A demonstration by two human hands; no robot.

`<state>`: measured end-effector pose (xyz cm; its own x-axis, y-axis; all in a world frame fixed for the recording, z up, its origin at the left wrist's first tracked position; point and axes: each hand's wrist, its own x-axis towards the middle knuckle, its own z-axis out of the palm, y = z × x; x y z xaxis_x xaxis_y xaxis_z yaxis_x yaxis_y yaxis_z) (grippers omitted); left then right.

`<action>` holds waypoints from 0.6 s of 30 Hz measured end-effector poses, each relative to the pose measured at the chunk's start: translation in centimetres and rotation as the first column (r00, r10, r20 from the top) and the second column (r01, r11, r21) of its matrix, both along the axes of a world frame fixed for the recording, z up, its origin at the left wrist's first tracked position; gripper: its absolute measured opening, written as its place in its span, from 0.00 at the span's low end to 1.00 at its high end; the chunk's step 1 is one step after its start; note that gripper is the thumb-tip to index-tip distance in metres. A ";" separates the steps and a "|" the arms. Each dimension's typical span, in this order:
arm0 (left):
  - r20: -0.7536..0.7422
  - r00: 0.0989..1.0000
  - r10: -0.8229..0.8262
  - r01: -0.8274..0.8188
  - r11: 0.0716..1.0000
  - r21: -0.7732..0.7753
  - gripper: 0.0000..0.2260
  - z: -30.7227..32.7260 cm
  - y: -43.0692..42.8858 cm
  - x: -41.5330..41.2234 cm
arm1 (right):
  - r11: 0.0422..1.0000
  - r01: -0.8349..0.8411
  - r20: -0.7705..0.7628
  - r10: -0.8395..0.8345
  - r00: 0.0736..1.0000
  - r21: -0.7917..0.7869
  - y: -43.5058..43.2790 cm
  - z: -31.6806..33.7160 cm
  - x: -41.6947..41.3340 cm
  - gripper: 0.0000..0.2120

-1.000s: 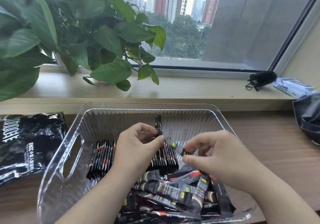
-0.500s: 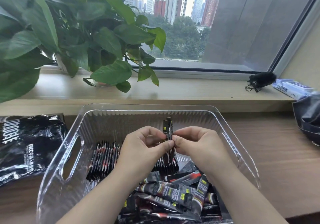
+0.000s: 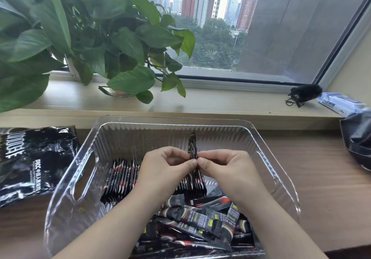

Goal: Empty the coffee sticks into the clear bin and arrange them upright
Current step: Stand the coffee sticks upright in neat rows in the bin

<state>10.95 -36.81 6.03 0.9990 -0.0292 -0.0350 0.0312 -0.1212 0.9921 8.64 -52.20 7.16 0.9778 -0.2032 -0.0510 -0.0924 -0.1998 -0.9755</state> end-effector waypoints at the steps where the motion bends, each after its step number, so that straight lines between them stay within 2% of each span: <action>1: -0.028 1.000 0.005 -0.006 0.999 -0.034 0.07 0.0 0.0 0.0 | 1.000 -0.007 0.010 0.008 1.000 -0.021 -0.1 0.0 0.0 0.05; 5: -0.120 0.993 0.009 -0.028 0.986 -0.164 0.09 0.2 0.1 0.2 | 0.991 -0.054 0.016 0.056 0.998 -0.122 -0.1 0.3 -0.2 0.05; 10: -0.105 0.993 0.046 -0.061 0.987 -0.146 0.08 0.0 0.2 0.3 | 0.960 -0.123 -0.057 0.112 0.992 -0.252 -0.9 1.6 -0.6 0.08; 13: -0.086 0.996 0.015 -0.030 0.986 -0.167 0.09 0.1 0.2 0.3 | 0.935 -0.166 -0.103 0.141 0.985 -0.312 -1.1 1.9 -0.5 0.06; 18: -0.096 0.994 -0.045 0.029 0.986 -0.162 0.11 0.3 0.4 0.0 | 0.859 -0.148 0.020 0.181 0.983 -0.490 -0.8 1.5 -0.2 0.03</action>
<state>10.92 -36.40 6.38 0.9889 -0.0793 -0.1259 0.1290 0.0356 0.9910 8.40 -53.03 8.64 0.9970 -0.0216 0.0748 0.0423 -0.6558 -0.7537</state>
